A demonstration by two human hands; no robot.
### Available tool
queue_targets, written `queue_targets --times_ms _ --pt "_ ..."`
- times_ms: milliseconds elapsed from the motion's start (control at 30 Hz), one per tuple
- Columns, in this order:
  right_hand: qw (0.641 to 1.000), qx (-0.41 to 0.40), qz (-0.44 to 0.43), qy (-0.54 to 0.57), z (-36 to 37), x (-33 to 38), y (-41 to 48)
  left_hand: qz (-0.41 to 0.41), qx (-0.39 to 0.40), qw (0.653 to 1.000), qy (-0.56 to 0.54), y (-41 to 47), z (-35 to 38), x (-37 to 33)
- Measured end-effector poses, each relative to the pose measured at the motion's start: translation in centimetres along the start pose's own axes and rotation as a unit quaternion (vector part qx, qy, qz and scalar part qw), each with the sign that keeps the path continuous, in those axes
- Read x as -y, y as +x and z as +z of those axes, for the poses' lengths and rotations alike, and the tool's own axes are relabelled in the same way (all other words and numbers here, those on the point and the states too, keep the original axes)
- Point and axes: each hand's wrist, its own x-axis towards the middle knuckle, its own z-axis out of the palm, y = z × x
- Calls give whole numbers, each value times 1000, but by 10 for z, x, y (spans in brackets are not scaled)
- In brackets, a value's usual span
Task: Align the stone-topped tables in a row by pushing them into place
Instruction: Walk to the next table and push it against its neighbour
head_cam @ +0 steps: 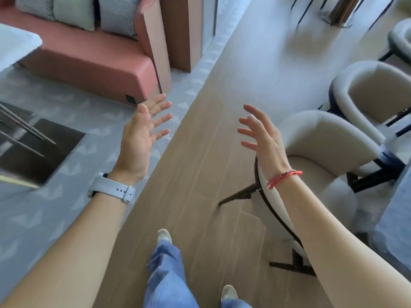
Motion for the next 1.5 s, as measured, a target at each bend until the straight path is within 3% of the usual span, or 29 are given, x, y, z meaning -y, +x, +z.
queue_targets --times_ms 233,400,633,967,1233,1500 --pt "995 -93 23 -13 50 14 109 -17 94 995 -36 164 -41 8" --pt "986 -162 37 -8 51 25 177 -38 163 984 -54 263 -22 19" --pt "961 -271 56 20 -4 13 263 -60 256 964 -49 381 69 46" --pt "927 -366 58 59 -120 12 399 -69 367 927 -27 530 233 54" --pt "841 -533 82 49 -204 -2 436 -76 533 842 -36 608 386 80" --pt "689 -715 89 72 -231 5 465 -95 699 706 -56 670 506 97"
